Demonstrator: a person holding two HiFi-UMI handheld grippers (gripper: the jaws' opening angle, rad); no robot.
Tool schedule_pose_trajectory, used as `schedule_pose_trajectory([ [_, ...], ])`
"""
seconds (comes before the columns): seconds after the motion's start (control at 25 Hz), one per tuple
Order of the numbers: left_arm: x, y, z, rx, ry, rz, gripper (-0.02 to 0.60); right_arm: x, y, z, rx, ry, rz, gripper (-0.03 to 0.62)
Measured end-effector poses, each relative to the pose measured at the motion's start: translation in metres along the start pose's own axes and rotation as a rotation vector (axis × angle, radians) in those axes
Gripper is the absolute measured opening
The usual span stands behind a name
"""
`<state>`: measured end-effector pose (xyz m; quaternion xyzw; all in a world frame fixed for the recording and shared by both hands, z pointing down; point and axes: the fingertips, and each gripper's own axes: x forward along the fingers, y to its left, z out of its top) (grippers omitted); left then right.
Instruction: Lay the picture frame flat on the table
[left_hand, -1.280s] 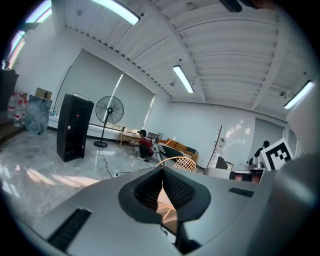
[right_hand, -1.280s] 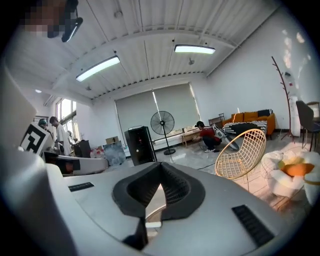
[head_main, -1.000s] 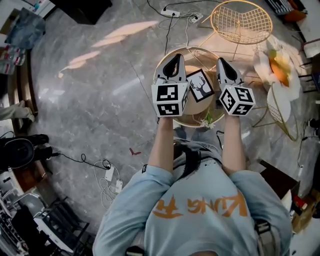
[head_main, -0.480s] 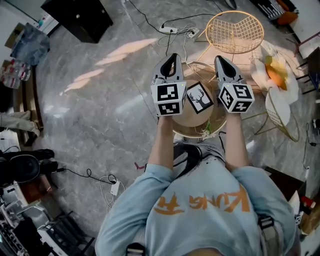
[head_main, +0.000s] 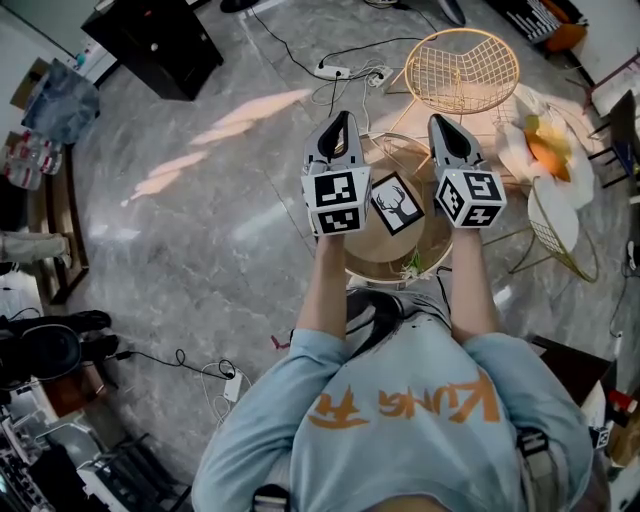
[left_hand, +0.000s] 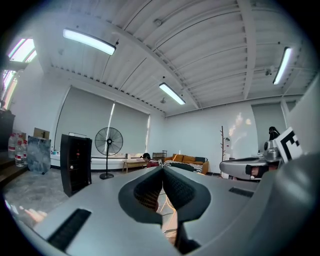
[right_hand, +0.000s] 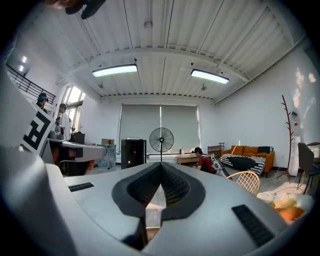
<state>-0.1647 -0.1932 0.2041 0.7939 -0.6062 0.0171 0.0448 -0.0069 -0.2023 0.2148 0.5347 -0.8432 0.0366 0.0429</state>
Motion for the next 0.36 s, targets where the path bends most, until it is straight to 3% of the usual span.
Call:
schedule_pose_trajectory([
  [0.36,-0.0086,0.004,-0.0014,0.011,0.003,0.026,0.021,-0.0074,0.0015,-0.0007,0.008,-0.009,0.002,-0.003],
])
